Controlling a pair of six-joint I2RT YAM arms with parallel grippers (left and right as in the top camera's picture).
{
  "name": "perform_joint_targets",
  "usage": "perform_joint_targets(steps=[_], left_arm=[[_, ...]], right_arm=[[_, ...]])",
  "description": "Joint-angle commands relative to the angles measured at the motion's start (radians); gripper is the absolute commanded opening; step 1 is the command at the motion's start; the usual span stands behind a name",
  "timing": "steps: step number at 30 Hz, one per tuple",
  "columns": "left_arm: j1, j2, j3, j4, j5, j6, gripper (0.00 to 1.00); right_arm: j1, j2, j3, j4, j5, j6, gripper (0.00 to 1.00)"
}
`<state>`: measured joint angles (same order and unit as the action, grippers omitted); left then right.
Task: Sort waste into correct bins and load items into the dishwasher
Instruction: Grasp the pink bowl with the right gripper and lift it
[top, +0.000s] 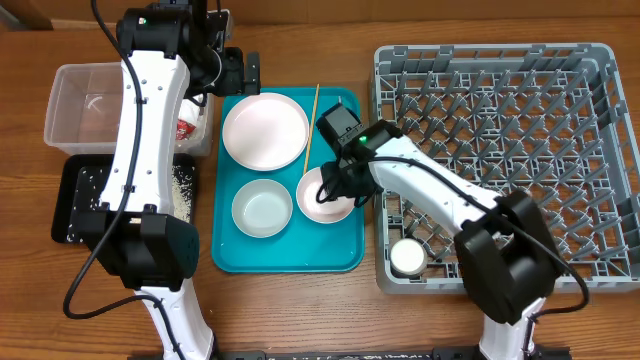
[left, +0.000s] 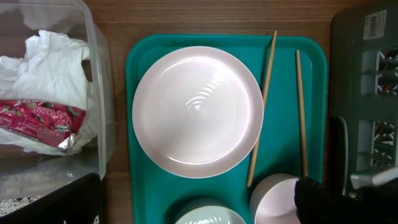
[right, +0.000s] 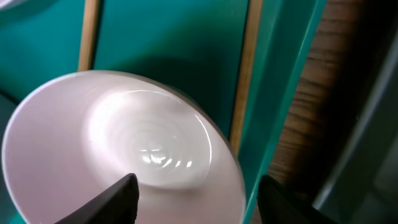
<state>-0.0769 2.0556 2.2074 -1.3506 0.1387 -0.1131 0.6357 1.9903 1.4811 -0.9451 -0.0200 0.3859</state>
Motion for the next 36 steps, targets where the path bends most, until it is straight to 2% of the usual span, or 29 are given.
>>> perform_joint_targets(steps=[1, 3, 4, 5, 10, 12, 17, 21, 29, 31, 33, 36], left_arm=[[-0.002, -0.006, 0.020, 0.001, 0.008, -0.007, 1.00], [0.000, -0.006, 0.020, 0.002, 0.008, -0.007, 1.00], [0.000, -0.006, 0.020, 0.002, 0.008, -0.007, 1.00], [0.000, -0.006, 0.020, 0.002, 0.008, -0.007, 1.00], [-0.002, -0.006, 0.020, 0.001, 0.008, -0.007, 1.00], [-0.002, -0.006, 0.020, 0.002, 0.008, -0.007, 1.00], [-0.001, -0.006, 0.020, 0.001, 0.008, -0.007, 1.00], [-0.002, -0.006, 0.020, 0.001, 0.008, -0.007, 1.00], [-0.002, -0.006, 0.020, 0.001, 0.008, -0.007, 1.00], [-0.002, -0.006, 0.020, 0.001, 0.008, -0.007, 1.00], [-0.002, -0.006, 0.020, 0.001, 0.008, -0.007, 1.00], [-0.002, -0.006, 0.020, 0.001, 0.008, -0.007, 1.00]], right_arm=[[0.003, 0.020, 0.010, -0.006, 0.031, -0.020, 0.63], [0.003, 0.020, 0.010, -0.006, 0.031, -0.021, 0.56], [0.003, 0.020, 0.010, -0.006, 0.031, -0.021, 0.35], [0.003, 0.021, 0.010, -0.006, 0.031, -0.021, 0.28], [0.003, 0.021, -0.016, 0.002, 0.030, -0.024, 0.26], [0.003, 0.021, -0.030, 0.001, 0.030, -0.024, 0.04], [0.003, 0.004, 0.002, -0.026, 0.030, -0.012, 0.04], [0.003, -0.078, 0.096, -0.087, 0.048, 0.002, 0.04], [0.003, -0.202, 0.153, -0.292, 0.309, 0.151, 0.04], [0.003, -0.225, 0.153, -0.325, 0.380, 0.218, 0.04], [0.003, -0.282, 0.153, -0.378, 0.624, 0.388, 0.04], [0.003, -0.306, 0.153, -0.379, 0.838, 0.447, 0.04]])
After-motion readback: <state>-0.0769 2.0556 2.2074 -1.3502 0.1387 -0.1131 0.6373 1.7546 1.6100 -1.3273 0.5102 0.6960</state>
